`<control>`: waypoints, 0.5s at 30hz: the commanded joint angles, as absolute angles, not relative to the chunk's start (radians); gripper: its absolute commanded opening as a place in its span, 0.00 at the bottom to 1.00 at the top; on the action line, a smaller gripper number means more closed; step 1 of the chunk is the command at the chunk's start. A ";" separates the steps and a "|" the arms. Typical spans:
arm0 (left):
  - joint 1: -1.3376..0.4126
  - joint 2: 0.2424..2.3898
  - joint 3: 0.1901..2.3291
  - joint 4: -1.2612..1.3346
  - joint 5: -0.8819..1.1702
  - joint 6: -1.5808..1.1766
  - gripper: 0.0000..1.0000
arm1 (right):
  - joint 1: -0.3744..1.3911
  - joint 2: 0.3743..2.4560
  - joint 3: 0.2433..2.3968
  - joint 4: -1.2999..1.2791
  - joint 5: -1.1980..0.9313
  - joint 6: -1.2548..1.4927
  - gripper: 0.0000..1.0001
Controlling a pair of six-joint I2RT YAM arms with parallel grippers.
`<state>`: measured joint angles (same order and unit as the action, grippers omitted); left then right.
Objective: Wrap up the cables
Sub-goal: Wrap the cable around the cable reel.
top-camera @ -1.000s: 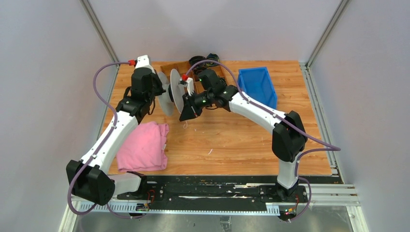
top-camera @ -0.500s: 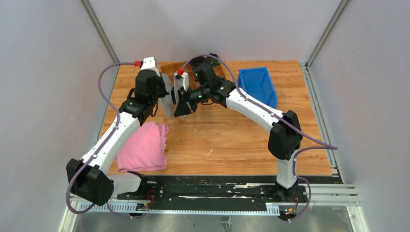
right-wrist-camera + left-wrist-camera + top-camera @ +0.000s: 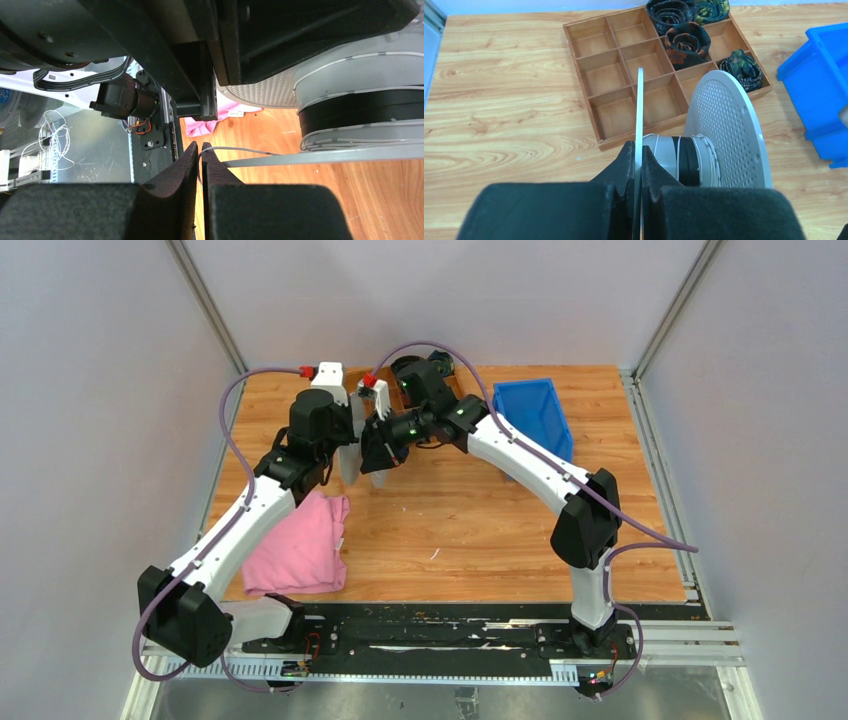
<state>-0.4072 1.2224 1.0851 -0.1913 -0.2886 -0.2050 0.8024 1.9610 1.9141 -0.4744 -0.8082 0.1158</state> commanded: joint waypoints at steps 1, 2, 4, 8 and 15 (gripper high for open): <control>-0.424 1.192 1.068 -0.094 -0.263 -0.126 0.00 | 0.817 1.961 1.971 -0.524 -0.805 0.066 0.06; -0.426 1.190 1.063 -0.090 -0.260 -0.121 0.00 | 0.815 1.959 1.972 -0.525 -0.806 0.066 0.05; -0.425 1.185 1.055 -0.084 -0.253 -0.111 0.00 | 0.814 1.956 1.972 -0.525 -0.811 0.067 0.06; -0.426 1.176 1.047 -0.082 -0.236 -0.099 0.00 | 0.809 1.950 1.970 -0.525 -0.817 0.068 0.06; -0.426 1.169 1.043 -0.084 -0.197 -0.103 0.00 | 0.801 1.946 1.966 -0.526 -0.833 0.061 0.10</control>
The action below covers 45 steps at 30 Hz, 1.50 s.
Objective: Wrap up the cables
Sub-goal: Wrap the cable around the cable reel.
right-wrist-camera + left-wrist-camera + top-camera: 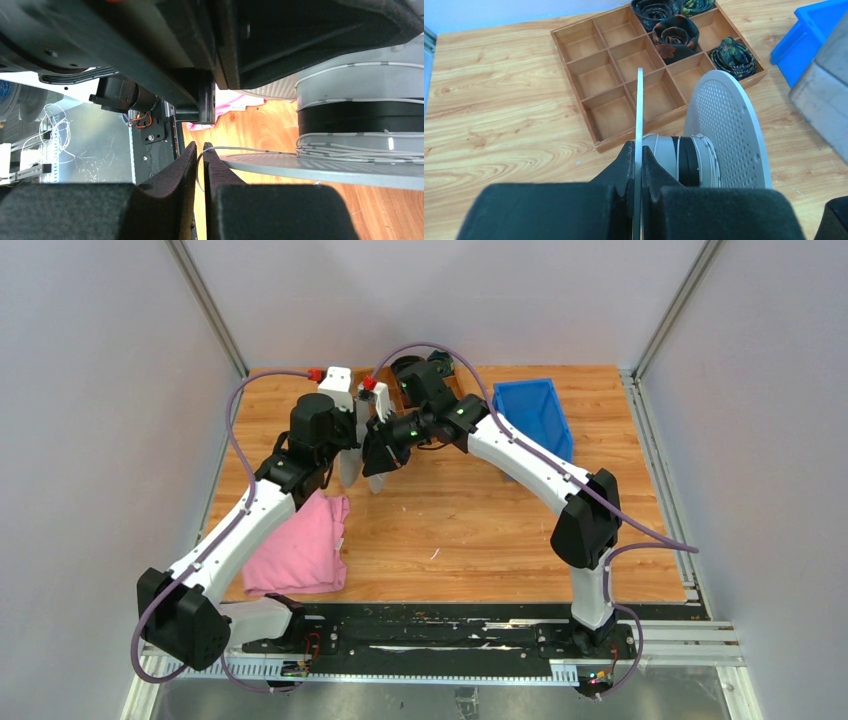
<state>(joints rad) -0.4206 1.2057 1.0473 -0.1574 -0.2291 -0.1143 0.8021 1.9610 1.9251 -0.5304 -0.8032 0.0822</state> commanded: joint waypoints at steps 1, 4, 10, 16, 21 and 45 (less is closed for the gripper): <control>-0.426 1.168 1.043 -0.084 -0.193 -0.102 0.00 | 0.799 1.945 1.965 -0.527 -0.833 0.061 0.10; -0.426 1.166 1.040 -0.085 -0.186 -0.101 0.00 | 0.797 1.947 1.965 -0.529 -0.839 0.061 0.11; -0.425 1.164 1.039 -0.084 -0.162 -0.101 0.00 | 0.795 1.941 1.957 -0.529 -0.847 0.059 0.12; -0.427 1.164 1.027 -0.074 -0.102 -0.076 0.00 | 0.781 1.934 1.968 -0.535 -0.841 0.048 0.11; -0.429 1.164 1.010 -0.058 -0.032 -0.044 0.00 | 0.775 1.937 1.981 -0.547 -0.844 0.036 0.09; -0.429 1.146 0.983 -0.042 0.031 -0.061 0.00 | 0.750 1.898 1.931 -0.546 -0.845 0.025 0.12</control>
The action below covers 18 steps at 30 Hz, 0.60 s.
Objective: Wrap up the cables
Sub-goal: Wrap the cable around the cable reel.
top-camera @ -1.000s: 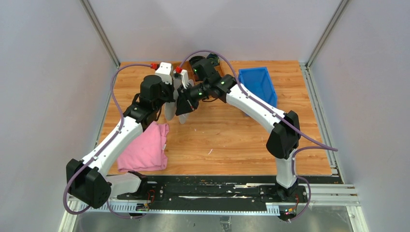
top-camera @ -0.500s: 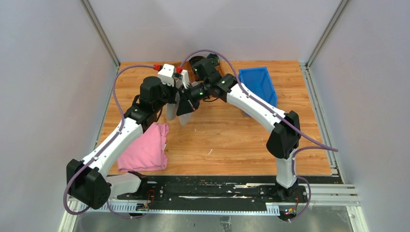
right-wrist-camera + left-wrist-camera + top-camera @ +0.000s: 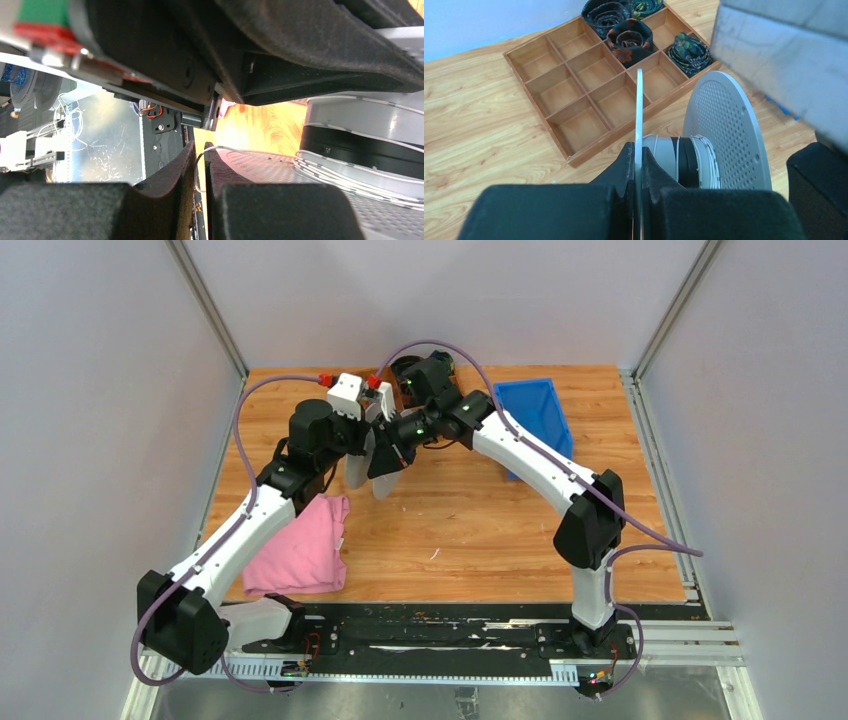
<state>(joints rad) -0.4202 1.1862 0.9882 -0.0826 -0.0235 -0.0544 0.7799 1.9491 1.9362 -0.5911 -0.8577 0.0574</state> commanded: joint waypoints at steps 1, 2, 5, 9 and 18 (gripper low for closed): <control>-0.429 1.147 0.983 -0.042 0.033 -0.061 0.00 | 0.747 1.895 1.927 -0.546 -0.845 0.024 0.12; -0.428 1.145 0.982 -0.042 0.035 -0.061 0.00 | 0.744 1.894 1.926 -0.546 -0.846 0.024 0.12; -0.428 1.146 0.980 -0.040 0.040 -0.054 0.00 | 0.735 1.891 1.926 -0.546 -0.847 0.025 0.12; -0.429 1.145 0.976 -0.037 0.042 -0.045 0.00 | 0.726 1.887 1.930 -0.546 -0.853 0.026 0.12; -0.428 1.143 0.976 -0.037 0.046 -0.041 0.00 | 0.717 1.888 1.923 -0.546 -0.862 0.026 0.10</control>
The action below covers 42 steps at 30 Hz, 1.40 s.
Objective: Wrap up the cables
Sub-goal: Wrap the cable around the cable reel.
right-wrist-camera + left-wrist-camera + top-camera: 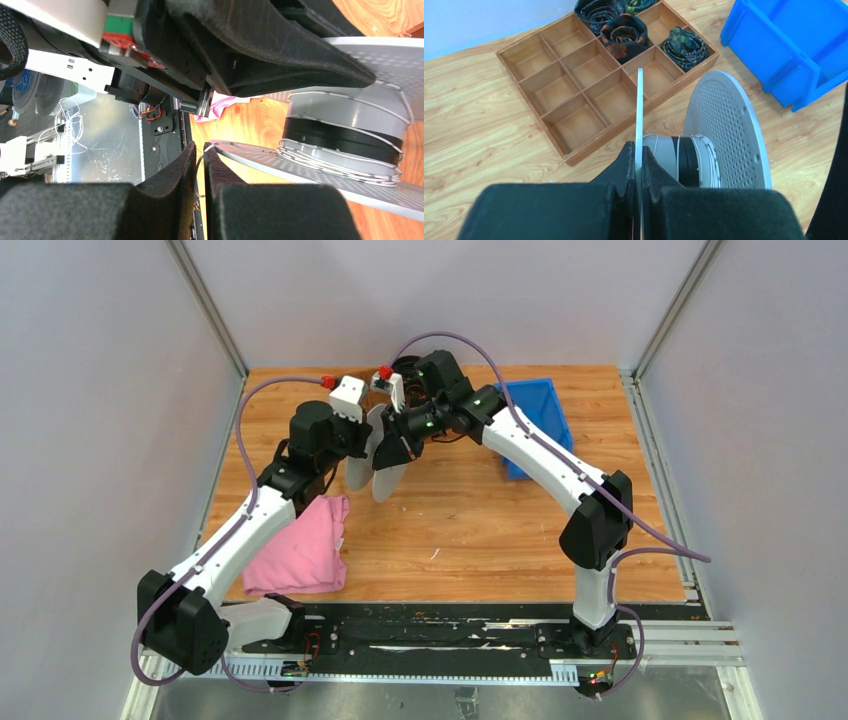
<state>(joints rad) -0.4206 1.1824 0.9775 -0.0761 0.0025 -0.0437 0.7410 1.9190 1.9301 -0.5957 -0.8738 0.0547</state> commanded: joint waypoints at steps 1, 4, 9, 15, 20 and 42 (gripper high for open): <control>-0.429 1.143 0.976 -0.037 0.047 -0.040 0.00 | 0.715 1.888 1.923 -0.546 -0.859 0.025 0.09; -0.429 1.144 0.973 -0.035 0.058 -0.031 0.00 | 0.707 1.888 1.929 -0.546 -0.850 0.026 0.04; -0.428 1.141 0.965 -0.029 0.073 -0.010 0.00 | 0.691 1.888 1.944 -0.546 -0.840 0.029 0.01; -0.428 1.141 0.961 -0.022 0.100 0.014 0.00 | 0.686 1.895 1.957 -0.552 -0.841 0.020 0.01; -0.429 1.142 0.959 -0.020 0.175 0.054 0.00 | 0.680 1.909 1.975 -0.566 -0.854 -0.002 0.01; -0.430 1.104 0.896 0.011 0.489 0.249 0.00 | 0.672 1.875 1.813 -0.348 -0.969 0.347 0.01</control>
<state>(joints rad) -0.4221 1.1423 0.8967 -0.0338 0.3931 0.1989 0.6907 1.9152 1.8450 -0.4686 -0.9787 0.2516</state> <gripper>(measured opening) 0.037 0.009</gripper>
